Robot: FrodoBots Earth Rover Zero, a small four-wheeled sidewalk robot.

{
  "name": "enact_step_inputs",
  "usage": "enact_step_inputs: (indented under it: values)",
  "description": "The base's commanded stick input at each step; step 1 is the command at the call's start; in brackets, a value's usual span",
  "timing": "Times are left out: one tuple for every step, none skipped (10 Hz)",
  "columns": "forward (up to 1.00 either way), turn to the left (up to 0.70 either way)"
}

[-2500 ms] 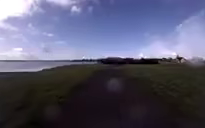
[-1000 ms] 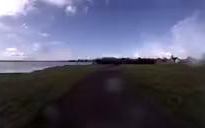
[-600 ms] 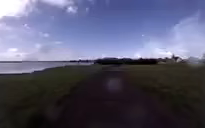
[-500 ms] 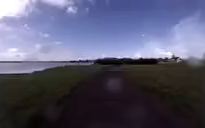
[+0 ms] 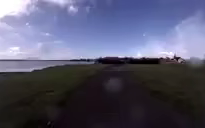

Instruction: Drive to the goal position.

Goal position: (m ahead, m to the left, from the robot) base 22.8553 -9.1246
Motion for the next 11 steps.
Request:
enact_step_inputs:
  values:
    - [0.7, -0.35]
    - [0.7, -0.35]
    - [0.7, 0.0]
    - [0.7, 0.0]
    - [0.7, 0.0]
    - [0.7, 0.0]
    - [0.7, 0.0]
    - [0.7, 0.0]
    - [0.7, 0.0]
    - [0.7, 0.0]
    - [0.7, 0.0]
